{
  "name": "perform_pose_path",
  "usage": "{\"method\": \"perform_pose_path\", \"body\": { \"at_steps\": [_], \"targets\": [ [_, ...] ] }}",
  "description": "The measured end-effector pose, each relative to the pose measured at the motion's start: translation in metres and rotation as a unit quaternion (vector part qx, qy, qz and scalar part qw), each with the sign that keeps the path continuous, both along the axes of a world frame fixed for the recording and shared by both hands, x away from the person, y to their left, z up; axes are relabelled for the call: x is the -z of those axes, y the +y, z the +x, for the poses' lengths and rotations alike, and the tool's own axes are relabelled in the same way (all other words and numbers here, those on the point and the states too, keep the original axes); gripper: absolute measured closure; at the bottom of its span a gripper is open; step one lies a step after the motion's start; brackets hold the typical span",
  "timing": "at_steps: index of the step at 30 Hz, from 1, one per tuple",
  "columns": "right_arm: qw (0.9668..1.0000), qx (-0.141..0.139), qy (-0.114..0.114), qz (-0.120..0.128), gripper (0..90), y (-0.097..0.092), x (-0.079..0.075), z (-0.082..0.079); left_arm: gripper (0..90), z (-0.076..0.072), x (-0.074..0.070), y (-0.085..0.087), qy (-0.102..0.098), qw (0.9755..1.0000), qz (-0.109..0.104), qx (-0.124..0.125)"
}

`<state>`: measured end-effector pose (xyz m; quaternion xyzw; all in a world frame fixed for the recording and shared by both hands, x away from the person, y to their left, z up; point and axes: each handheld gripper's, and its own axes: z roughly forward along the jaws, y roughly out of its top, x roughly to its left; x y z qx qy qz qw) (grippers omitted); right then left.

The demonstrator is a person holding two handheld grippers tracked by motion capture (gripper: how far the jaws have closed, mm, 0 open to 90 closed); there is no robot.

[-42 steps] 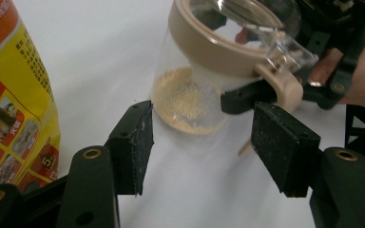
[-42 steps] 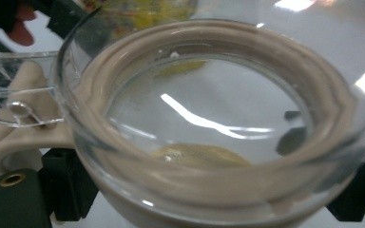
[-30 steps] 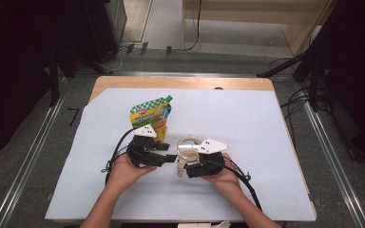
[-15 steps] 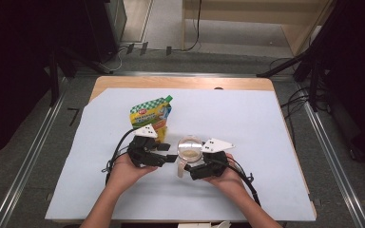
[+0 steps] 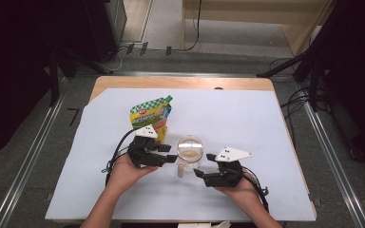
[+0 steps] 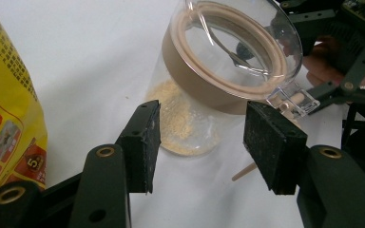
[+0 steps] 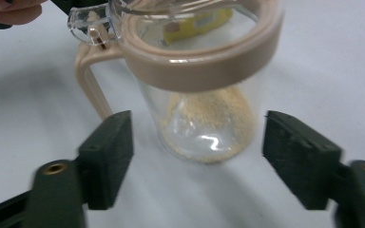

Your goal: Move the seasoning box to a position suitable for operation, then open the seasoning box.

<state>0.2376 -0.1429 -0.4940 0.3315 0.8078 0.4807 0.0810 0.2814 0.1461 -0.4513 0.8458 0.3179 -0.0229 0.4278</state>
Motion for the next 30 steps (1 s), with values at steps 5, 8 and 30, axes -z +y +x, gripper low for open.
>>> {"method": "perform_pose_path", "body": {
  "at_steps": [5, 8, 30],
  "targets": [
    [0.9999, -0.001, -0.007, 0.008, 42.9, -0.008, -0.008, -0.001, 48.7, -0.001, 0.0, -0.002, 0.0, 1.0, 0.002, 0.004],
    [0.9999, -0.001, -0.011, 0.01, 49.4, -0.01, -0.011, 0.001, 53.2, -0.003, 0.0, -0.003, -0.014, 0.9997, 0.018, -0.004],
    [0.9994, 0.016, 0.025, 0.02, 90.0, -0.01, -0.019, 0.01, 90.0, -0.012, -0.002, -0.018, 0.021, 0.9984, 0.025, 0.046]
  ]
}}
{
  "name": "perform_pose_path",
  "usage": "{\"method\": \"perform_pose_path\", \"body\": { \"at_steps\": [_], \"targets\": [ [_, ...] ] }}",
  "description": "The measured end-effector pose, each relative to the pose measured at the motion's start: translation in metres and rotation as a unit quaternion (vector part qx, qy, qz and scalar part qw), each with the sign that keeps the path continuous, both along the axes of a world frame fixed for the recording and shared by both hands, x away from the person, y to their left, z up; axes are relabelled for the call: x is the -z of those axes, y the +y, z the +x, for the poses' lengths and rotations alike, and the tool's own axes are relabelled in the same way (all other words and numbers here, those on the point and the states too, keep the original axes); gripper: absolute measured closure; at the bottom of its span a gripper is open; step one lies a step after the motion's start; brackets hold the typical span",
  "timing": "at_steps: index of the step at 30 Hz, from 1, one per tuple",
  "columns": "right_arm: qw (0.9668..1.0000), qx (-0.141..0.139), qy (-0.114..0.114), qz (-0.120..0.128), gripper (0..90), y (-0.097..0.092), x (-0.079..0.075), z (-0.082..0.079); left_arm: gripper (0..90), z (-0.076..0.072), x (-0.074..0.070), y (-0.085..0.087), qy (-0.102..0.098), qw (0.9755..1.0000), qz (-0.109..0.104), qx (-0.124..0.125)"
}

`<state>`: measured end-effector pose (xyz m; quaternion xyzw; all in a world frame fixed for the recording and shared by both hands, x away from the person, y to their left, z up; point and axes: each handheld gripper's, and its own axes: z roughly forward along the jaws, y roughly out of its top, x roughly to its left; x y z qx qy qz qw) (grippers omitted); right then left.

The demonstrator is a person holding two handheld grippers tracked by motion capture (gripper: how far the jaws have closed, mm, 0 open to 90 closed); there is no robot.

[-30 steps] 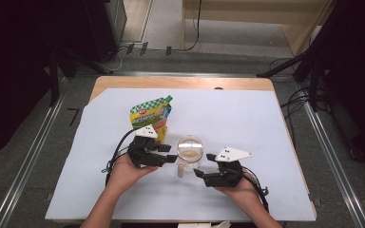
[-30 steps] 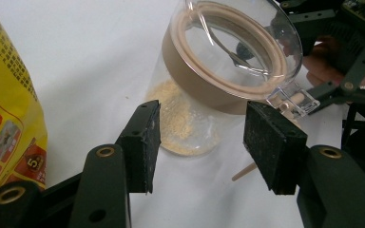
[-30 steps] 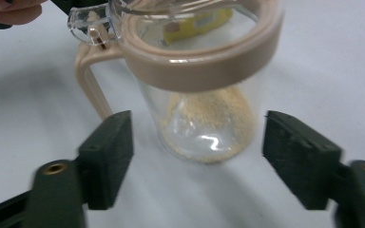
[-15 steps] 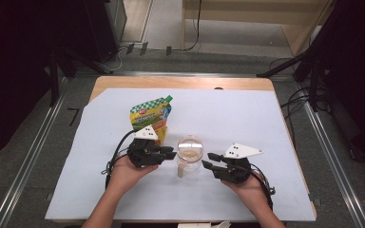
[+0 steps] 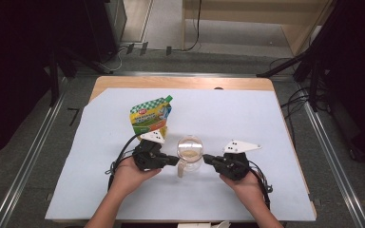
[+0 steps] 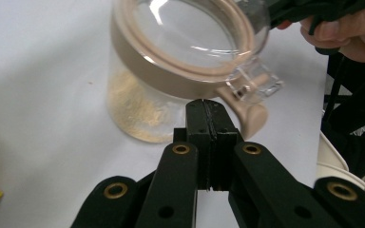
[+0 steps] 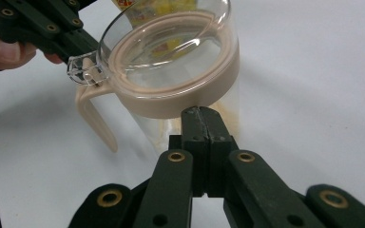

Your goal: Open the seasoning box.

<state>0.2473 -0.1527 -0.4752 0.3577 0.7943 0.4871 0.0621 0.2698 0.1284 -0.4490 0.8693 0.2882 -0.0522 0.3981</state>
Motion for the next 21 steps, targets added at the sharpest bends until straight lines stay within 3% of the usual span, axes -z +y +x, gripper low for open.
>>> {"method": "perform_pose_path", "body": {
  "at_steps": [7, 21],
  "targets": [
    [1.0, 0.002, -0.007, -0.003, 90.0, -0.0003, -0.0009, 0.0, 90.0, -0.0019, -0.0006, -0.0021, -0.006, 0.9999, 0.009, -0.003],
    [0.9998, 0.017, -0.007, -0.01, 90.0, -0.0025, 0.0005, 0.0031, 90.0, -0.0061, 0.001, -0.0105, -0.005, 1.0, 0.006, 0.006]
  ]
}}
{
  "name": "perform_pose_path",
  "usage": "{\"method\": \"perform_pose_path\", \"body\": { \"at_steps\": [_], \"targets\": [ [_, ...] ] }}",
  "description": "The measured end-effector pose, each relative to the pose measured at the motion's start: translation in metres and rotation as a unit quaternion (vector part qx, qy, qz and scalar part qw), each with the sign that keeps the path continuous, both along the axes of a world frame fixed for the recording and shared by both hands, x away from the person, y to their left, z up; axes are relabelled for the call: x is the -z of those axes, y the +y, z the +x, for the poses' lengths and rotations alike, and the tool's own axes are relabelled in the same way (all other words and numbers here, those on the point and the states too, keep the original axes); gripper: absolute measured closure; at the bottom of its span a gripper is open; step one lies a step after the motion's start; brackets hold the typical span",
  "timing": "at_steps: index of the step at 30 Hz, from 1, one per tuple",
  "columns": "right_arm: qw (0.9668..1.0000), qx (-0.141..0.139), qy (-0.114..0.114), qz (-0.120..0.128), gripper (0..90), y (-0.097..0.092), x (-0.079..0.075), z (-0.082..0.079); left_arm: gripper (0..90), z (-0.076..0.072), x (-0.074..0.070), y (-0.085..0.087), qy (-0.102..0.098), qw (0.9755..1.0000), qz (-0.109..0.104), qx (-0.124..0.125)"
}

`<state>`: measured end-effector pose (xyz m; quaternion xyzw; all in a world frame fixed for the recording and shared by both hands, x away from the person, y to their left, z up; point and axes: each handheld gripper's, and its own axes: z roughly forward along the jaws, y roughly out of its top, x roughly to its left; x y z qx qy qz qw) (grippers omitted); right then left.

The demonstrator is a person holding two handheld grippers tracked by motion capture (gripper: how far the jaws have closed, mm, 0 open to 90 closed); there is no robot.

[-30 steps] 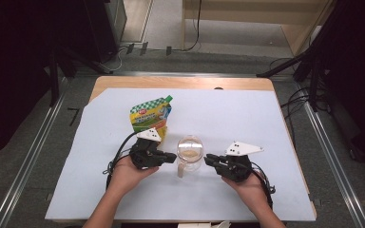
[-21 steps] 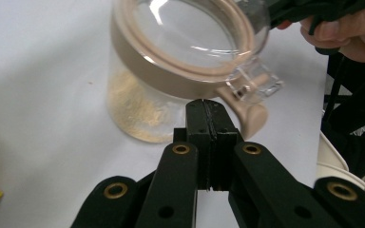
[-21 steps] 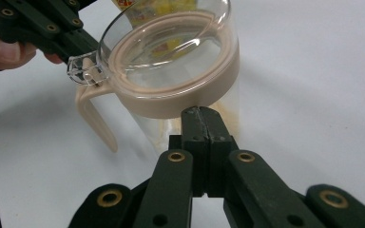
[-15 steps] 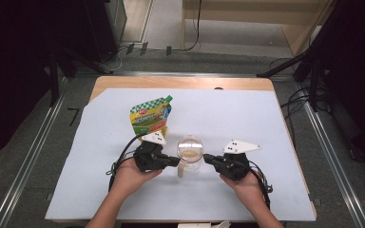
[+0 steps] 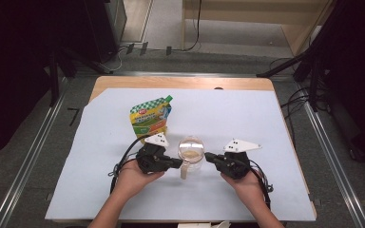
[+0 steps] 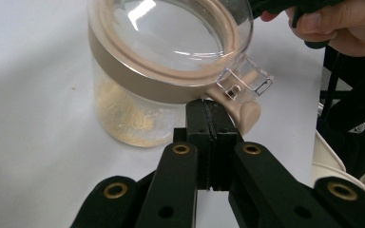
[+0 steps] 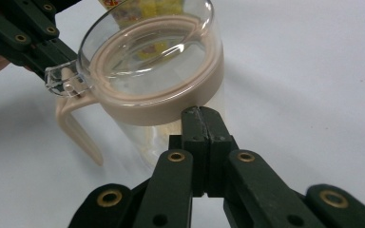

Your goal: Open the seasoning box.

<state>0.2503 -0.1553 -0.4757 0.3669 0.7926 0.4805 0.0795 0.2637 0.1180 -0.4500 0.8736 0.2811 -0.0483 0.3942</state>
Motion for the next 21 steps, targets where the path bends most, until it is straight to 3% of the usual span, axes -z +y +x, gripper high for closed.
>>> {"method": "perform_pose_path", "body": {
  "at_steps": [7, 21],
  "targets": [
    [1.0, 0.007, 0.001, -0.003, 90.0, -0.004, 0.0, 0.002, 90.0, -0.005, 0.001, -0.012, -0.004, 0.9999, 0.005, 0.015],
    [0.9999, 0.005, -0.004, -0.011, 90.0, -0.011, -0.004, 0.004, 89.4, -0.009, 0.002, -0.026, -0.005, 0.9994, -0.007, 0.034]
  ]
}}
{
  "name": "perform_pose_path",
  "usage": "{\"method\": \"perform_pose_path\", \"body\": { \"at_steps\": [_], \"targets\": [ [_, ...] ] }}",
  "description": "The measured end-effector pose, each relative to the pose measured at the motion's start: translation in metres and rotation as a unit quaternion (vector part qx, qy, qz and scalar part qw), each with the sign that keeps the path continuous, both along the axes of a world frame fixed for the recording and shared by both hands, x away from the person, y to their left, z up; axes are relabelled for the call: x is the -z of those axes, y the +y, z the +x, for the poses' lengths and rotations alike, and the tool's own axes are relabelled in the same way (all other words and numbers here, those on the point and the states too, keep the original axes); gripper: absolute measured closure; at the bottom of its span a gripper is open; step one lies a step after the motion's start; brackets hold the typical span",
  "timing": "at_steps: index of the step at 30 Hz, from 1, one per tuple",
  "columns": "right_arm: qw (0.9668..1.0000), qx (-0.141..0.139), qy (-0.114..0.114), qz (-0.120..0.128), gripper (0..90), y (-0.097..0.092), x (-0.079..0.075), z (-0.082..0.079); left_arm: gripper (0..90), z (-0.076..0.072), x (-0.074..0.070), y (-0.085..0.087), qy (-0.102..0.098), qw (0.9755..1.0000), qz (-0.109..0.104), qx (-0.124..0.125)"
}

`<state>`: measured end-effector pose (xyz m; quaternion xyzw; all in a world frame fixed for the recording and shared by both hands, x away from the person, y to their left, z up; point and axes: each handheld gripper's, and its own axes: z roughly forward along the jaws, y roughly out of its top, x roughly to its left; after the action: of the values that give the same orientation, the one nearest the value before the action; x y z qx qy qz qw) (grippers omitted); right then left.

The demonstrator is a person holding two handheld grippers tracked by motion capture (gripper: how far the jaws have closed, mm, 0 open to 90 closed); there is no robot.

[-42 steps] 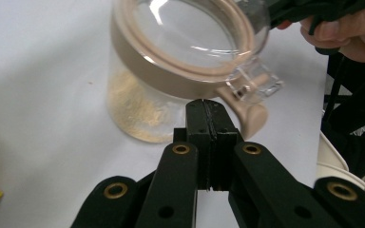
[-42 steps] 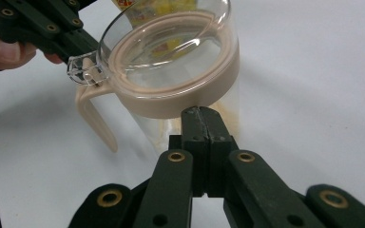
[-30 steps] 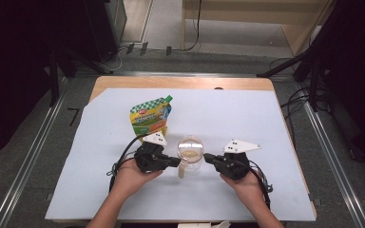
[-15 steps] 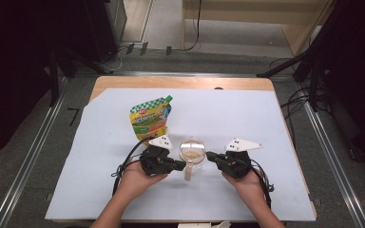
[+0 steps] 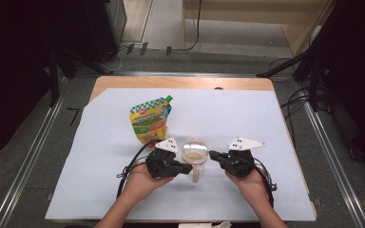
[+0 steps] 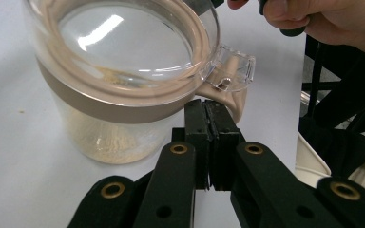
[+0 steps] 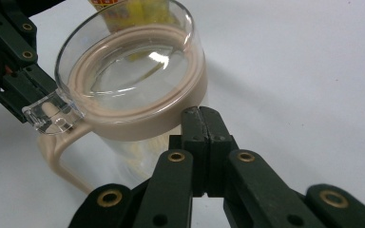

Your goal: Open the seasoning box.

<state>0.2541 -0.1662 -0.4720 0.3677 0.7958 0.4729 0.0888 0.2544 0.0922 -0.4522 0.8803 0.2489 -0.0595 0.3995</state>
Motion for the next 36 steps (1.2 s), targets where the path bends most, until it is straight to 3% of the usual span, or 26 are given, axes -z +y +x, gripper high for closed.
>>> {"method": "perform_pose_path", "body": {
  "at_steps": [26, 33, 36],
  "targets": [
    [0.9999, 0.008, 0.014, -0.004, 90.0, -0.016, -0.003, -0.009, 88.0, 0.001, 0.003, -0.025, 0.002, 0.9992, -0.015, 0.037],
    [0.9998, 0.01, 0.018, -0.006, 90.0, -0.019, -0.005, -0.019, 85.8, 0.006, -0.002, -0.019, 0.015, 0.9982, -0.024, 0.054],
    [0.9998, 0.006, 0.019, -0.004, 90.0, -0.02, -0.008, -0.027, 84.3, 0.005, -0.006, -0.015, 0.01, 0.9983, -0.017, 0.054]
  ]
}}
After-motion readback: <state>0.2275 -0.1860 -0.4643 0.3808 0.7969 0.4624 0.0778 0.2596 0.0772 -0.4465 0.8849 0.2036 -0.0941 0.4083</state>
